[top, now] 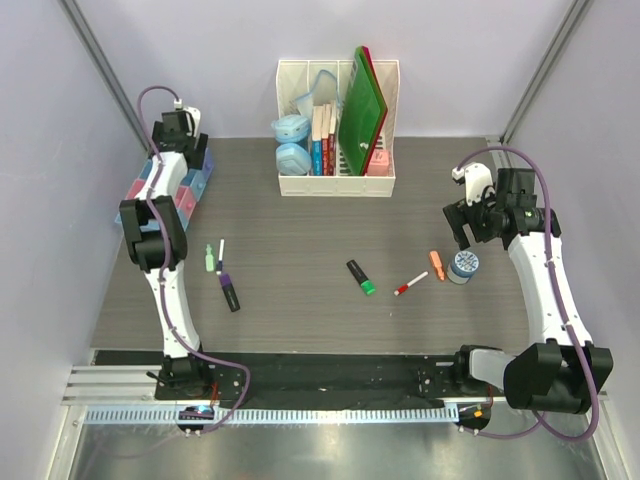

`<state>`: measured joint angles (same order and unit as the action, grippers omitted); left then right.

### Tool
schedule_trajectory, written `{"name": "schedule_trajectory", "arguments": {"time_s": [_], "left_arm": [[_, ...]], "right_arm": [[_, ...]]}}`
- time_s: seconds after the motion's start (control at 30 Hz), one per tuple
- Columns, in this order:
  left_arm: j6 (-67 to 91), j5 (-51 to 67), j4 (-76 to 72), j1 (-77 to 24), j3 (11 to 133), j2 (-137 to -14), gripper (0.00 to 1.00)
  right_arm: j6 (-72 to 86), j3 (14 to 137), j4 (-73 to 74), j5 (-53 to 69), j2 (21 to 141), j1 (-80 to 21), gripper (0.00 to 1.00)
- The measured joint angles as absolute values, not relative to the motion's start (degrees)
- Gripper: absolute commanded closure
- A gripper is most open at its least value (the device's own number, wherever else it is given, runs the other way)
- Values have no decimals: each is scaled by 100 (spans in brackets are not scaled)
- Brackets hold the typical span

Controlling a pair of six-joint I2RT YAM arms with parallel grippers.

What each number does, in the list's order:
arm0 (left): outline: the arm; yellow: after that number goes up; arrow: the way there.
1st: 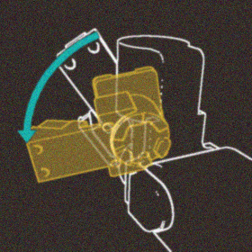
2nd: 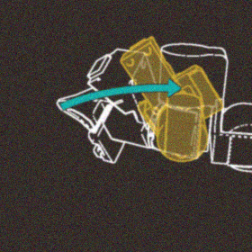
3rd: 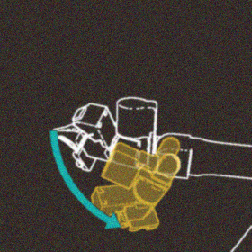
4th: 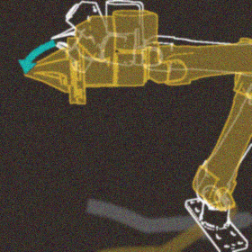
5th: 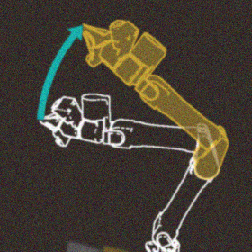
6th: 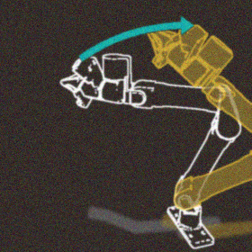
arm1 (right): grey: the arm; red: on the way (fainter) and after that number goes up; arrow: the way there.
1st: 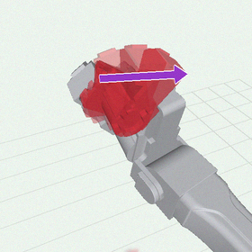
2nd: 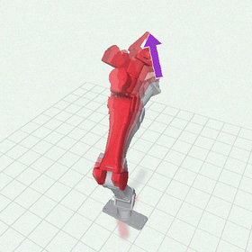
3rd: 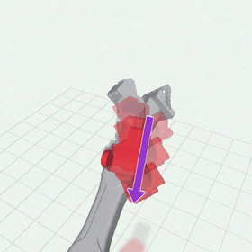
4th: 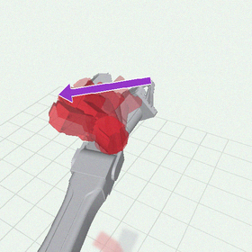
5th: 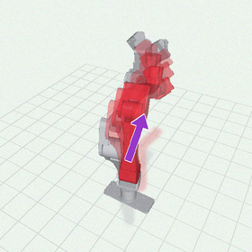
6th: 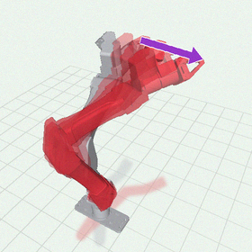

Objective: Sort the stationery into containers
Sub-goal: Move the storage box to the center of the board.

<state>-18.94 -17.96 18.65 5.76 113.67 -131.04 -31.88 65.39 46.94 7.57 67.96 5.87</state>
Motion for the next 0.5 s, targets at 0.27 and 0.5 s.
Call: {"name": "schedule_trajectory", "arguments": {"time_s": [0.27,0.5], "left_arm": [[-2110,-1730,1796,534,11424,-13163,0],[-2163,-1601,1610,497,11306,-13163,0]], "right_arm": [[-3135,6539,4724,821,6796,587,9],[-3109,6536,4727,893,6796,587,9]]}}
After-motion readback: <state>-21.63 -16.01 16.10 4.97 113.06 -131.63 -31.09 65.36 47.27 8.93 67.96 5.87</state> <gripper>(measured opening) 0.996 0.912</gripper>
